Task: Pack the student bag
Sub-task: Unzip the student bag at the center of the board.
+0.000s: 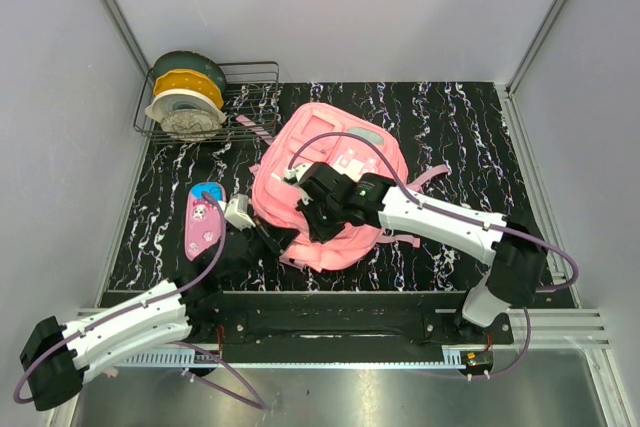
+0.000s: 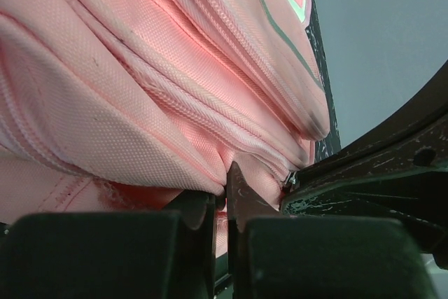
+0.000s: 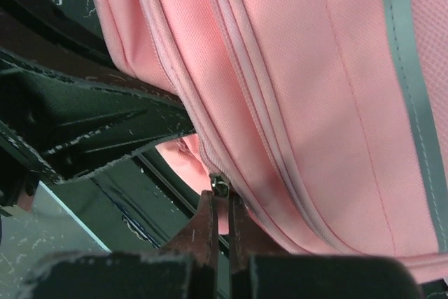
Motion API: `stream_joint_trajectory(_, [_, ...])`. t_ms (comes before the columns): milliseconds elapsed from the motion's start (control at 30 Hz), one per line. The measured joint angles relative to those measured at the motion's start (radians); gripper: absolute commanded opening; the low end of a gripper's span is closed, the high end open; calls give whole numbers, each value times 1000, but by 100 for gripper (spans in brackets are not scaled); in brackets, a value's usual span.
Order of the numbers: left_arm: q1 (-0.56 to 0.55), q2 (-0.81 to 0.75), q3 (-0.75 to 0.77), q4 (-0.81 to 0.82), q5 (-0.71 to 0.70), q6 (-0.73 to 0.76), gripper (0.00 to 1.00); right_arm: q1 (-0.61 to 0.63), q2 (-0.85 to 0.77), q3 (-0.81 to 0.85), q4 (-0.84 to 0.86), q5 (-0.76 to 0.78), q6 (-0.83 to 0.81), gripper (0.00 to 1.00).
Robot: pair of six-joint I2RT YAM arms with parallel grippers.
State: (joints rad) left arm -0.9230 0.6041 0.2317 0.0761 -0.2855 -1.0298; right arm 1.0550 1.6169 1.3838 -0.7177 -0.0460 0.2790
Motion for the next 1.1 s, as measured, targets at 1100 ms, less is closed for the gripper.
stream_joint_trajectory(1100, [-54, -65, 9, -75, -104, 150, 2, 10, 84, 99, -53, -56, 349, 0])
